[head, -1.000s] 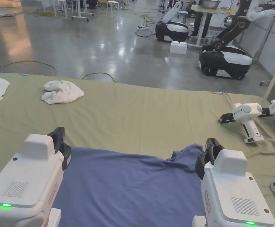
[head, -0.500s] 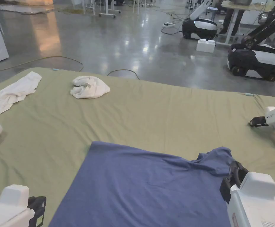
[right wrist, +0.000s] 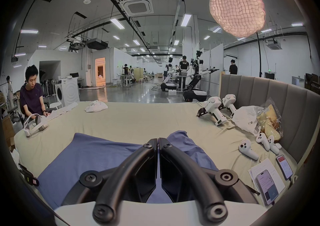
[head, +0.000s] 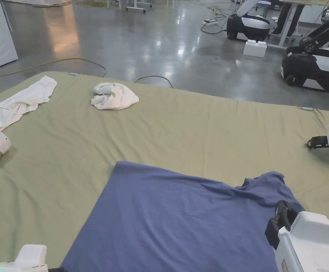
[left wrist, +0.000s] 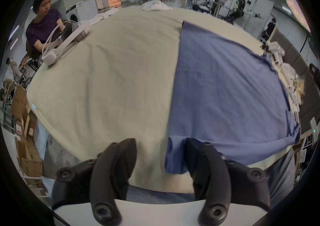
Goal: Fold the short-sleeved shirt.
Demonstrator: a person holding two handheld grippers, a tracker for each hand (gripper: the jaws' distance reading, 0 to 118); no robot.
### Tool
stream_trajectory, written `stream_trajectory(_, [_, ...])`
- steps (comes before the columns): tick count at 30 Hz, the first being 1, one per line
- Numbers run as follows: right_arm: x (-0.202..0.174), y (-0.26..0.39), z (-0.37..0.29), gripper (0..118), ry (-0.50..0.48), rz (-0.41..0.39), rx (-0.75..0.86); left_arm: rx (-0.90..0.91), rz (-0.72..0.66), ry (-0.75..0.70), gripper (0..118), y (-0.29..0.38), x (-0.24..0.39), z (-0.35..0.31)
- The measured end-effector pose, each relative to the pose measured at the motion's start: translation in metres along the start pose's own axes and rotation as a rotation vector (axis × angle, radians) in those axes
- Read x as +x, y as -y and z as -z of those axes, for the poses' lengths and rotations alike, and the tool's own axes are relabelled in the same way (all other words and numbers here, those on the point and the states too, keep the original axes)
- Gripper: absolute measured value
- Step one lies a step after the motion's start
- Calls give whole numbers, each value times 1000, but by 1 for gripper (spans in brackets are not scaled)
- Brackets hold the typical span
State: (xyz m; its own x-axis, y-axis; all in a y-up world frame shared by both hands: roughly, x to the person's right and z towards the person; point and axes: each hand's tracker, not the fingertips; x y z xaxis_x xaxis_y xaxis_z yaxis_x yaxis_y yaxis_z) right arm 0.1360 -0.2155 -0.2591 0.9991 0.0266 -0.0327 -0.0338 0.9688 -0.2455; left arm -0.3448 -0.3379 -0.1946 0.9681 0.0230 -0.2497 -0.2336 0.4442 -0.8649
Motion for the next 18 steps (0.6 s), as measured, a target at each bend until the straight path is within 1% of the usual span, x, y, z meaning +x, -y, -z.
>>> stream_trajectory(1, [1,1,-1,1,1,1,-4,-4,2,21,51,2,3,4])
stream_trajectory(2, [3,2,-1,1,5,1,-8,16,2,12,46,4,6,2])
stream_trajectory(3, [5,3,-1,1,10,0,-13,27,10,-4,38,5,8,0])
stream_trajectory(4, [7,3,-1,1,13,1,-17,25,22,4,21,5,11,-1])
stream_trajectory(5, [8,4,-2,1,15,2,-20,25,37,26,13,5,14,-3])
stream_trajectory(6, [10,5,-2,1,20,6,-23,24,38,62,11,4,17,-2])
stream_trajectory(10, [21,8,-4,1,30,14,-45,7,61,62,0,3,21,-2])
stream_trajectory(13, [35,5,-9,1,33,10,-92,3,55,77,0,-1,16,-8])
stream_trajectory(15, [48,4,-11,2,26,-27,-188,19,49,87,0,-1,12,-16])
stream_trajectory(16, [55,4,-12,11,32,-48,-230,23,46,90,0,-1,12,-19])
stream_trajectory(17, [61,5,-15,25,35,-73,-291,33,44,94,0,-1,11,-23])
stream_trajectory(18, [69,8,-18,42,47,-84,-348,46,38,99,0,-1,11,-26])
